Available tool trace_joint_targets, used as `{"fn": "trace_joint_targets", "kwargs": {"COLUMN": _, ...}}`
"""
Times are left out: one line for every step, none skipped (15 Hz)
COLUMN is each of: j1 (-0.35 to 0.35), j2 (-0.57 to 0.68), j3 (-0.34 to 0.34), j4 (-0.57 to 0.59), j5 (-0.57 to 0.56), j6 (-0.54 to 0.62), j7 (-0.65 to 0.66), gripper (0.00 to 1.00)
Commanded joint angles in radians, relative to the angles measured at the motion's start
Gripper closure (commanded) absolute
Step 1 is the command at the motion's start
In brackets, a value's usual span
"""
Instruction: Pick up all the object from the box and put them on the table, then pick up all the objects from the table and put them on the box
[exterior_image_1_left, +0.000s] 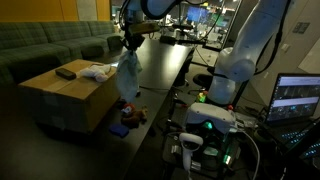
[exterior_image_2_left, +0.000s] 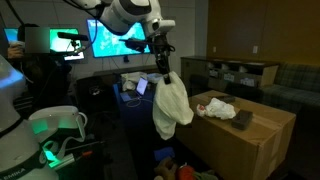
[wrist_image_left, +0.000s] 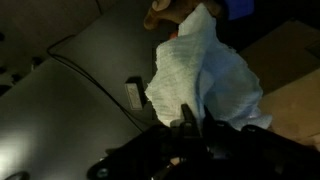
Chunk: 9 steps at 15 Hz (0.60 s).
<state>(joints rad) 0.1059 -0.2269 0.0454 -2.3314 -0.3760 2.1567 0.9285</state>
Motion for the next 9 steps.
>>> {"fn": "trace_joint_targets", "kwargs": {"j1": -0.098, "j2": -0.054, "j3": -0.001, "j4": -0.132, "j5": -0.024, "j6": 0.079, "j7": 0.029, "gripper": 0.89}}
{"fn": "trace_joint_targets", "kwargs": {"j1": -0.142, "j2": -0.007, "j3": -0.035, "j4": -0.14, "j5": -0.031, "j6": 0.135, "j7": -0.006, "gripper": 0.88}}
{"fn": "trace_joint_targets", "kwargs": {"j1": -0.174, "j2": 0.017, "j3": -0.05, "j4": -0.156, "j5": -0.038, "j6": 0.174, "j7": -0.012, "gripper": 0.89}}
{"fn": "trace_joint_targets", "kwargs": {"j1": -0.208, "j2": 0.051, "j3": -0.074, "j4": -0.168, "j5": -0.044, "j6": 0.223, "j7": -0.023, "gripper": 0.88}}
{"fn": "trace_joint_targets", "kwargs": {"j1": -0.243, "j2": 0.087, "j3": -0.091, "j4": -0.171, "j5": -0.062, "j6": 0.257, "j7": -0.014, "gripper": 0.89}}
{"fn": "trace_joint_targets", "kwargs": {"j1": -0.272, "j2": 0.128, "j3": -0.117, "j4": -0.167, "j5": -0.072, "j6": 0.296, "j7": -0.024, "gripper": 0.89}}
{"fn": "trace_joint_targets", "kwargs": {"j1": -0.296, "j2": 0.181, "j3": -0.132, "j4": -0.163, "j5": -0.102, "j6": 0.342, "j7": 0.002, "gripper": 0.89}}
{"fn": "trace_joint_targets", "kwargs": {"j1": -0.316, "j2": 0.226, "j3": -0.158, "j4": -0.148, "j5": -0.11, "j6": 0.374, "j7": -0.002, "gripper": 0.89}}
{"fn": "trace_joint_targets", "kwargs": {"j1": -0.328, "j2": 0.277, "j3": -0.176, "j4": -0.134, "j5": -0.132, "j6": 0.407, "j7": 0.023, "gripper": 0.89}}
